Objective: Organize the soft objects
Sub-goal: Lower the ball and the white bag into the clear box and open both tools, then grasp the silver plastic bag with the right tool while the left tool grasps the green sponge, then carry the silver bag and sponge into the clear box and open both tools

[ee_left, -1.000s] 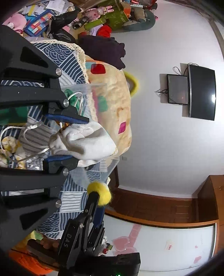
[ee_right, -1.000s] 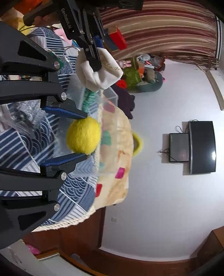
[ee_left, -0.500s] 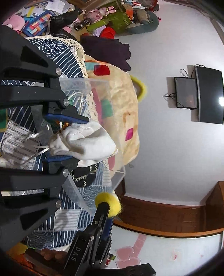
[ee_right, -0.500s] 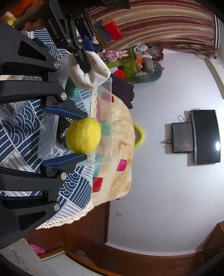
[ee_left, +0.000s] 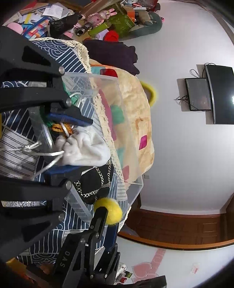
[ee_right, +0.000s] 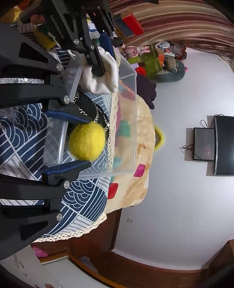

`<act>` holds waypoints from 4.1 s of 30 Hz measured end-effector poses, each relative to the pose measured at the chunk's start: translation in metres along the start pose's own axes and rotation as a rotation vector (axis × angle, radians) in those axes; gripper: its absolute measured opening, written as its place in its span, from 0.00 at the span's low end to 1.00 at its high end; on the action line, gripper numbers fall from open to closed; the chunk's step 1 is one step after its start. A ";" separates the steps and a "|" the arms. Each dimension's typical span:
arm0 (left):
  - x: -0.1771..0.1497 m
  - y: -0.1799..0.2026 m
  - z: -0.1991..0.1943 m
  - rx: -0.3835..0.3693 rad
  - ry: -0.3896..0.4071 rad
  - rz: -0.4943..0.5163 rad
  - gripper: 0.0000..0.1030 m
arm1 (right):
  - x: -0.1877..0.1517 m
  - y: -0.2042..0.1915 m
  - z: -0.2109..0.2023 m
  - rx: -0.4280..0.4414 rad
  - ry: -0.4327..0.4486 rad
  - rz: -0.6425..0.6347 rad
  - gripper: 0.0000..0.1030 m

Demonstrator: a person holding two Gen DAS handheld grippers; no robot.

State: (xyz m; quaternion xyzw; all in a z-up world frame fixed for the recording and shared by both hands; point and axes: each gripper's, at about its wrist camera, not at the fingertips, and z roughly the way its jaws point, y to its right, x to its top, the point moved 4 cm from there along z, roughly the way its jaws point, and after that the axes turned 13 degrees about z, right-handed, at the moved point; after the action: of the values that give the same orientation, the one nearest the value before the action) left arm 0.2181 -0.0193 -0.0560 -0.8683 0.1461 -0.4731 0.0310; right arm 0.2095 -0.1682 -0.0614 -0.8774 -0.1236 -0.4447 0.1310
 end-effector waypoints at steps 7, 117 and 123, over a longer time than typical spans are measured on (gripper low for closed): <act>-0.006 -0.003 -0.011 -0.009 0.002 -0.008 0.61 | 0.002 0.000 -0.009 0.013 0.011 -0.001 0.53; -0.026 -0.049 -0.004 0.030 -0.039 -0.070 0.32 | 0.003 -0.020 0.008 0.120 -0.054 0.054 0.53; -0.028 -0.042 -0.009 0.044 -0.037 -0.039 0.32 | -0.001 -0.017 -0.012 0.099 -0.008 0.018 0.58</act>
State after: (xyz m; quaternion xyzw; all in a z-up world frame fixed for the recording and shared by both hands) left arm 0.2056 0.0297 -0.0661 -0.8787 0.1179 -0.4606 0.0435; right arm 0.1943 -0.1568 -0.0538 -0.8727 -0.1379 -0.4333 0.1778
